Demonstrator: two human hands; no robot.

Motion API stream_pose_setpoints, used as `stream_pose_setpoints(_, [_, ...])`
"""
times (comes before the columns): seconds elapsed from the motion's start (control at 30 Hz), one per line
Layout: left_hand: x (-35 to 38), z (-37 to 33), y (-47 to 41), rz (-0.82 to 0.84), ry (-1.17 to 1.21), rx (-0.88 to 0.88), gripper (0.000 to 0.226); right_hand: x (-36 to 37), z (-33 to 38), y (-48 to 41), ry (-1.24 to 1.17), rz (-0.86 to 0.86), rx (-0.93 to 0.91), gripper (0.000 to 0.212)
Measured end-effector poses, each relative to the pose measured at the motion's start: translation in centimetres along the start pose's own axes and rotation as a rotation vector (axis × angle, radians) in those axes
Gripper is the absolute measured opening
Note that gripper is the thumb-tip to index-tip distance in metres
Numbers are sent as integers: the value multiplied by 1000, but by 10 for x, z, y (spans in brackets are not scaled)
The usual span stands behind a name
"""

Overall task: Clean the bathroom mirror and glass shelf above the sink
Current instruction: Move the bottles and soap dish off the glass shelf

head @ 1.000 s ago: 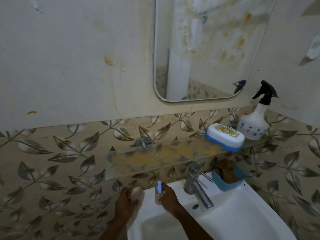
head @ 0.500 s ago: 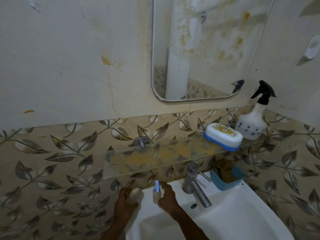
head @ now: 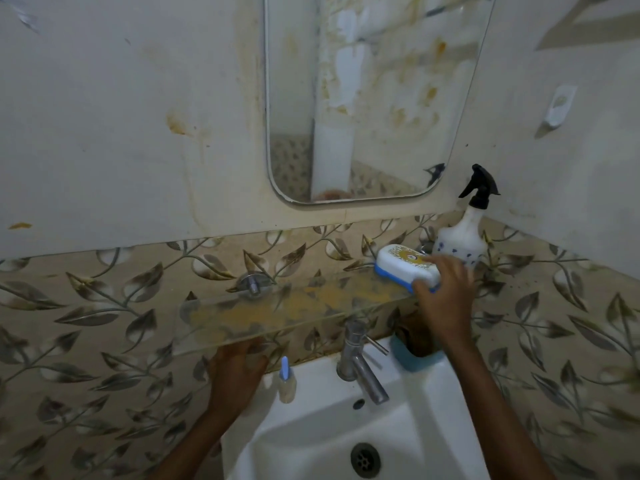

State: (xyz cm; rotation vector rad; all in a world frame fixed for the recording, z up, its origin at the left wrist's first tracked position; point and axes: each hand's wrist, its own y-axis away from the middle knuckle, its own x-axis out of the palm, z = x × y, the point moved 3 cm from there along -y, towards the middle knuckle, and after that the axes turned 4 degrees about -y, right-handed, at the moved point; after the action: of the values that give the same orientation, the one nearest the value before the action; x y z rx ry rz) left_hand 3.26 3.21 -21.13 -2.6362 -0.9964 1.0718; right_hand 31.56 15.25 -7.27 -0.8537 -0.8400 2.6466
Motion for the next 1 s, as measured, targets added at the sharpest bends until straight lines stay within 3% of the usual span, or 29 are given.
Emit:
stream_pose_setpoints(0.1, [4, -10, 2, 10, -14, 23, 27, 14, -23, -50, 165, 265, 165, 68])
stream_pose_setpoints(0.17, [8, -11, 3, 10, -29, 4, 32, 25, -39, -63, 145, 393, 224, 76])
stream_pose_setpoints(0.23, [11, -9, 0, 18, -21, -35, 20, 33, -50, -64, 91, 443, 259, 78])
stream_pose_setpoints(0.4, [11, -5, -2, 18, -10, -46, 18, 27, -45, -56, -15, 303, 239, 75])
stream_pose_setpoints(0.57, [10, -9, 1, 45, -9, -47, 32, 1, -25, 14, -394, 109, 277, 73])
stream_pose_setpoints(0.67, [13, -8, -1, 55, -41, -22, 29, -10, -21, 79, -561, 102, 330, 68])
stream_pose_setpoints(0.8, [13, -8, -3, 42, -39, 5, 12, 14, -29, 145, -322, 109, 426, 84])
stream_pose_setpoints(0.9, [11, -11, -2, 62, -49, 14, 24, 50, -30, 168, -142, 155, 453, 87])
stream_pose_setpoints(1.0, [11, -13, -2, 85, -95, 64, 23, 94, -36, 177, -98, 250, 468, 87])
